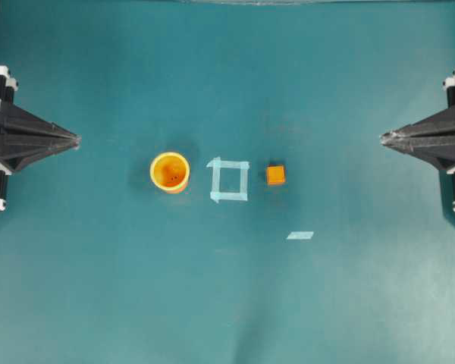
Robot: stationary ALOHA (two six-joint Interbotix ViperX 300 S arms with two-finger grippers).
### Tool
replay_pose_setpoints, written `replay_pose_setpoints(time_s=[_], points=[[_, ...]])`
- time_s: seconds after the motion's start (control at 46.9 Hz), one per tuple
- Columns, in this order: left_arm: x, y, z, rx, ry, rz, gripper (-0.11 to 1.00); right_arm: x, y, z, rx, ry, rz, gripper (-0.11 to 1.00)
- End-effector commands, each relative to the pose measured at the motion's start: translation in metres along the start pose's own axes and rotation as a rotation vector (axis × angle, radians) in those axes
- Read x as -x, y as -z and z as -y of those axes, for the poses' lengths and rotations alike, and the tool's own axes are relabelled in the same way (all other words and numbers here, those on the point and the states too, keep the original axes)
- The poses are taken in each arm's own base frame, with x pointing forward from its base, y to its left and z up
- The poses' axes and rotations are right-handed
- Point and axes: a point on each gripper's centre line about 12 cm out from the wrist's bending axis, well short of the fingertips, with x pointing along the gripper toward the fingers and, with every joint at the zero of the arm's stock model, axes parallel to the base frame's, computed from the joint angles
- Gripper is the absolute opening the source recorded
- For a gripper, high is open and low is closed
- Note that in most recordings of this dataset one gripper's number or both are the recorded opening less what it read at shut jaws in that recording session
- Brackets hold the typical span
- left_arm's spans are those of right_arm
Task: Move the block to the right with right arm.
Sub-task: 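Move the right gripper left toward the orange cube, fingers open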
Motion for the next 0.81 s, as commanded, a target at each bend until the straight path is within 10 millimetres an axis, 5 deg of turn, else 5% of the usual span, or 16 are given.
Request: replay_pose_setpoints(time_s=[0.0,0.512,0.789], points=[[-0.005,-0.01,0.0,-0.007,0.002,-0.008,0.0,-0.004,-0.008,0.001,0.007,0.005,0.018,0.0],[-0.005,-0.007,0.0,0.005,0.002,-0.074,0.0,-0.028,0.004,0.002,0.005,0.011,-0.069,0.03],[-0.005,-0.007,0.0,0.009,0.0,-0.074,0.0,-0.053,0.023,0.009,0.003,0.036,-0.17,0.45]])
